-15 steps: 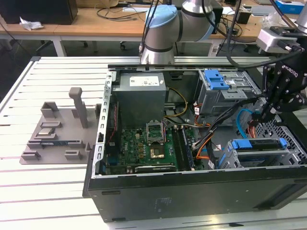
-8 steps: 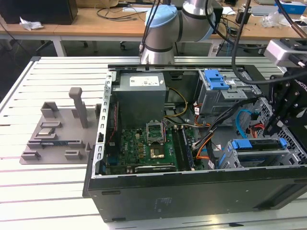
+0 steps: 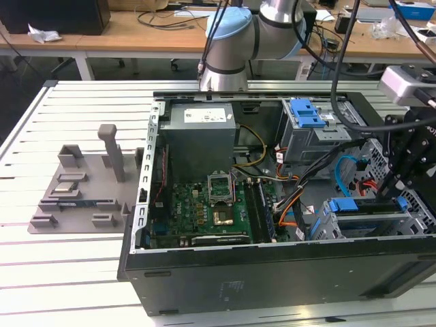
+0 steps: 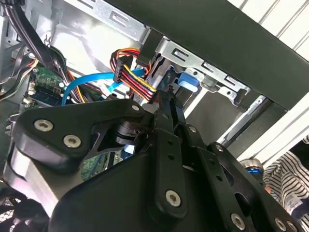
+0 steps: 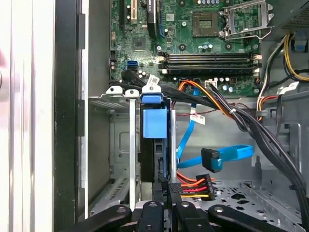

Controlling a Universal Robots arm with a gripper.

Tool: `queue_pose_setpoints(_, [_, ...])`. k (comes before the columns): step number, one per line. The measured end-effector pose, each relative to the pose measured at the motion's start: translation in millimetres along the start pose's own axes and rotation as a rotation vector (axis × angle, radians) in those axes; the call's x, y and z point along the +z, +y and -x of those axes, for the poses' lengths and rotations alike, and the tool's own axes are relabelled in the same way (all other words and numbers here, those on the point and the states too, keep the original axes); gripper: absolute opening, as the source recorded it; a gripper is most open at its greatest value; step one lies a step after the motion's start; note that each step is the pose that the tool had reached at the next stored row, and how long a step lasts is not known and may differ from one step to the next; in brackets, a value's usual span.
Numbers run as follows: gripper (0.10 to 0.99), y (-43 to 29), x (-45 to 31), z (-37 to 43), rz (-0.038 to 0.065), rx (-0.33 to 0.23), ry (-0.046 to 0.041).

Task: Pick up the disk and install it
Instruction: 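Insert the first disk wire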

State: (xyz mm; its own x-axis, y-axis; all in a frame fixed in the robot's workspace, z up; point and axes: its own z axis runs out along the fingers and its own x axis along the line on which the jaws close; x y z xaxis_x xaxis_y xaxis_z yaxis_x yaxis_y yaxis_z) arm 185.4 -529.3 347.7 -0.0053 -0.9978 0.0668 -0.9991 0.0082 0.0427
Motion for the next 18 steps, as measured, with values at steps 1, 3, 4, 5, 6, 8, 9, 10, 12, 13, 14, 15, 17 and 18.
queue_pose_setpoints(1, [0.165, 0.1, 0.9, 0.0, 0.0, -0.002, -0.0002])
queue_pose_setpoints(3, [0.165, 0.3, 1.6, 0.1, 0.0, -0.005, -0.0001])
queue_pose_setpoints(4, [0.165, 0.3, 2.0, 0.1, 0.0, -0.005, -0.0001])
queue_pose_setpoints(5, [0.165, 0.3, 2.4, 0.1, 0.0, -0.006, -0.0001])
queue_pose_setpoints(6, [0.165, 0.3, 2.6, 0.2, 0.0, -0.007, 0.0001])
queue_pose_setpoints(8, [0.165, 0.4, 3.3, 0.2, 0.0, -0.008, 0.0002])
queue_pose_setpoints(9, [0.165, 0.4, 3.6, 0.2, -0.001, -0.008, 0.0002])
queue_pose_setpoints(10, [0.165, 0.3, 3.9, 0.3, -0.001, -0.009, 0.0002])
queue_pose_setpoints(12, [0.165, 0.3, 4.3, 0.2, -0.001, -0.01, 0.0001])
queue_pose_setpoints(13, [0.165, 0.3, 4.4, 0.2, -0.001, -0.01, 0.0001])
queue_pose_setpoints(14, [0.165, 0.3, 4.5, -0.3, -0.001, -0.01, -0.0001])
queue_pose_setpoints(15, [0.165, 0.3, 4.3, -0.6, -0.001, -0.01, -0.0006])
queue_pose_setpoints(17, [0.165, 0.4, 2.8, -0.7, -0.001, -0.01, -0.0014])
queue_pose_setpoints(18, [0.165, 0.5, 0.9, -0.8, -0.001, -0.01, -0.0009])
